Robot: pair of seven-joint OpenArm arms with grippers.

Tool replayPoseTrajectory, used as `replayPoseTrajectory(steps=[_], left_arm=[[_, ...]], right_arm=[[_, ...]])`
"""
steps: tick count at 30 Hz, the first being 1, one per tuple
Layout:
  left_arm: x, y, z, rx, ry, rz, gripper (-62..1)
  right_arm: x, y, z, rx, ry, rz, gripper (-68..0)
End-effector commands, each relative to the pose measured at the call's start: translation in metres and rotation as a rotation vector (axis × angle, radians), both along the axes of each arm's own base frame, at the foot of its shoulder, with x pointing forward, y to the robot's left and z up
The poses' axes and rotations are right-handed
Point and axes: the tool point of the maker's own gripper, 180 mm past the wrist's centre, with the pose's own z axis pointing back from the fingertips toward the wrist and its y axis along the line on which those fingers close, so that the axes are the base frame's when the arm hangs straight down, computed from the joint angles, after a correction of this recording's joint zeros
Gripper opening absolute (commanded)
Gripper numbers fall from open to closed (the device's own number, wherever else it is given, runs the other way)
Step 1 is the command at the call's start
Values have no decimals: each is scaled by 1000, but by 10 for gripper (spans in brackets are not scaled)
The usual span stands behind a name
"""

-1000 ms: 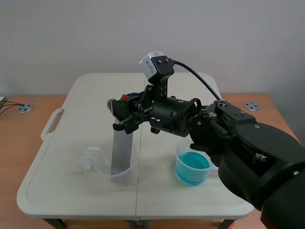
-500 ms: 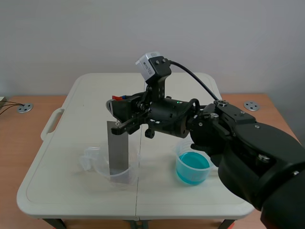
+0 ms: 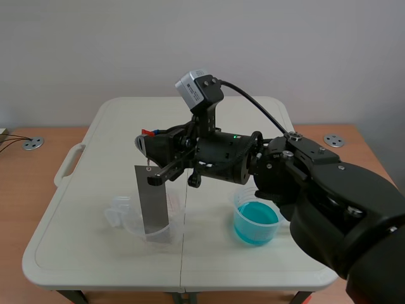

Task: Hold the metal plate by the orange handle, dip it into the blue solution, take it out and point at it, then put the plate back in the beaker on the left.
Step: 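Move the plate over the blue solution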

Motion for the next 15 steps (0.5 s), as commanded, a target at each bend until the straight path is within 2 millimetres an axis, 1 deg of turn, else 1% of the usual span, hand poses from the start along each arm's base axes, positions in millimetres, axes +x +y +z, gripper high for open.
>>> replayPoseTrajectory(steps=[1,7,15], left_arm=[[2,-5,2,-16,-5,-5,-581],[2,-5,2,-16,-5,-5,-582],[2,-5,2,-16,-6,-5,-581]], right_arm=[[5,2,15,26,-37,5,-662],[-2,6,30,37,-90,21,-662],[-25,14,56,27,-204,58,-662]])
